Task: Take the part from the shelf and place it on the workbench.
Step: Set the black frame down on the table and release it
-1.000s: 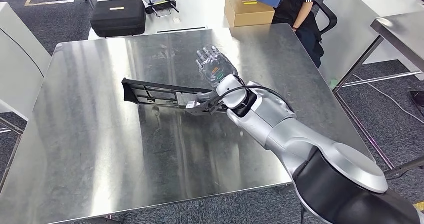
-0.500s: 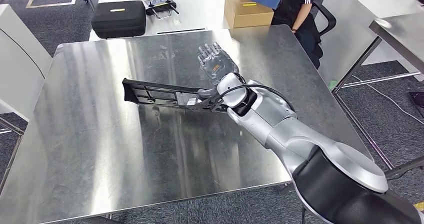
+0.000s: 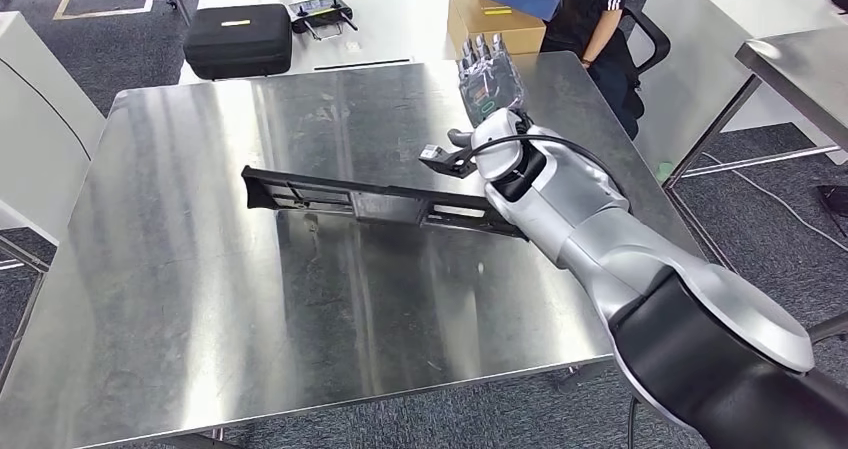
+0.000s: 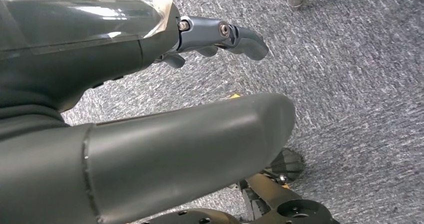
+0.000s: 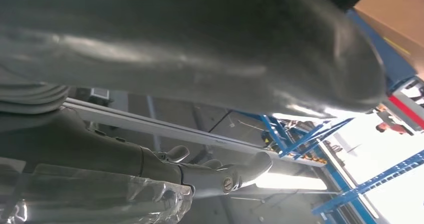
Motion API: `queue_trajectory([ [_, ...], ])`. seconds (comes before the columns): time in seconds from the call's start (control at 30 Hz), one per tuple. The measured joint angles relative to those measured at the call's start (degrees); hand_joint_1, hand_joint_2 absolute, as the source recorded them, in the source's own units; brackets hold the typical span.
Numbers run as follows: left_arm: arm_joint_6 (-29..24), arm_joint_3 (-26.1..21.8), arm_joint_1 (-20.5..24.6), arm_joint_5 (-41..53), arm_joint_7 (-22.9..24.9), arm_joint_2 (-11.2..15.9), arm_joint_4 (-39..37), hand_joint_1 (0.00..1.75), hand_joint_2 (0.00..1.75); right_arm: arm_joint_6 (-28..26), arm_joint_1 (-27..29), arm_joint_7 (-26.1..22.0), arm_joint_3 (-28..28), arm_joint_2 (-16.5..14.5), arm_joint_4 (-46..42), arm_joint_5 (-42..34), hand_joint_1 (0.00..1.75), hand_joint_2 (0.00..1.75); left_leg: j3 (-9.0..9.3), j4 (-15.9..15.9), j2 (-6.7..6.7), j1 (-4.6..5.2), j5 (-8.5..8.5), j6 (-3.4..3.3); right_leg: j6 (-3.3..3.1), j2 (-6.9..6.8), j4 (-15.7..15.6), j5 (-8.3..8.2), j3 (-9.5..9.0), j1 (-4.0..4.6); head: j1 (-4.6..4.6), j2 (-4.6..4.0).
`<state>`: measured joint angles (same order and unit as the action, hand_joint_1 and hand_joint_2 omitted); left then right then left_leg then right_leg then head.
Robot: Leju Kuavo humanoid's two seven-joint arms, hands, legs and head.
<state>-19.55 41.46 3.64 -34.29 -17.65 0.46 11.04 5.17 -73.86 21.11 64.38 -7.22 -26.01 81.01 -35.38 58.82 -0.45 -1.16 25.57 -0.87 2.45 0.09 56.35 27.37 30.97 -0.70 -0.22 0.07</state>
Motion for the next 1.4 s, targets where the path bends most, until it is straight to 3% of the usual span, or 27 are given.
queue_trajectory([
  [0.4,0.03,0.29,0.36,0.26,0.06,0.01,0.09,0.00,0.00,-4.82,-2.32,0.44,-5.24,0.81,0.12,0.62,0.00,0.00,0.17,0.00,0.00,0.00,0.00,0.00,0.00,0.00,0.01,0.00,-0.20,0.00,0.00,0.00],
  [0.5,0.05,0.31,0.36,0.26,0.33,0.01,0.11,0.00,0.00,-7.95,-1.53,-1.92,-8.96,0.44,-0.74,-7.39,0.00,0.00,0.20,-0.01,0.00,0.00,0.00,0.00,0.00,0.00,0.01,0.00,-0.26,0.01,0.01,0.00],
  [0.6,0.09,0.34,0.40,0.26,0.48,0.02,0.14,0.00,0.00,-11.30,1.39,-6.92,-16.89,-0.81,-4.31,-18.99,0.00,0.00,0.26,-0.01,0.03,0.00,0.00,0.00,0.00,0.04,0.01,0.00,-0.27,0.01,-0.01,0.00],
  [0.77,0.09,0.37,0.41,0.26,0.87,0.01,0.24,0.00,0.00,-11.93,4.52,-9.06,-24.64,-2.11,-10.70,-23.79,0.00,0.00,0.26,-0.03,-0.06,-0.05,0.00,0.00,-0.01,-0.04,0.01,0.03,-0.29,0.05,0.01,0.00],
  [0.87,0.10,0.39,0.43,0.28,0.83,0.03,0.25,0.00,0.00,-12.01,8.05,-14.26,-28.72,-2.22,-16.71,-34.70,0.00,0.00,0.28,-0.04,0.00,-0.04,0.00,0.00,-0.02,0.00,0.01,0.03,-0.29,0.05,0.01,0.00],
  [1.03,0.08,0.42,0.35,0.30,0.44,0.07,0.26,0.00,0.00,-11.05,17.75,-21.81,-33.84,-1.45,-32.98,-62.43,0.00,0.00,0.29,-0.04,-0.09,-0.02,0.01,0.01,-0.02,-0.06,-0.01,0.04,-0.28,0.03,0.01,0.00],
  [1.27,-0.16,0.33,-0.08,-1.18,-1.66,0.15,0.24,0.00,0.00,-6.68,29.46,-27.24,-32.38,0.80,-53.53,-94.22,0.00,0.00,0.29,-0.05,-0.02,-0.02,0.06,0.03,-0.03,-0.02,-0.01,0.05,-0.26,0.04,0.01,0.00],
  [1.4,-0.08,0.14,-0.62,-2.21,-2.71,0.15,0.24,0.00,0.00,-1.70,35.27,-30.71,-29.02,2.27,-62.85,-103.56,0.00,0.00,0.29,-0.06,-0.02,-0.04,0.08,0.04,-0.04,-0.02,-0.02,0.07,-0.25,0.05,0.00,0.00],
])
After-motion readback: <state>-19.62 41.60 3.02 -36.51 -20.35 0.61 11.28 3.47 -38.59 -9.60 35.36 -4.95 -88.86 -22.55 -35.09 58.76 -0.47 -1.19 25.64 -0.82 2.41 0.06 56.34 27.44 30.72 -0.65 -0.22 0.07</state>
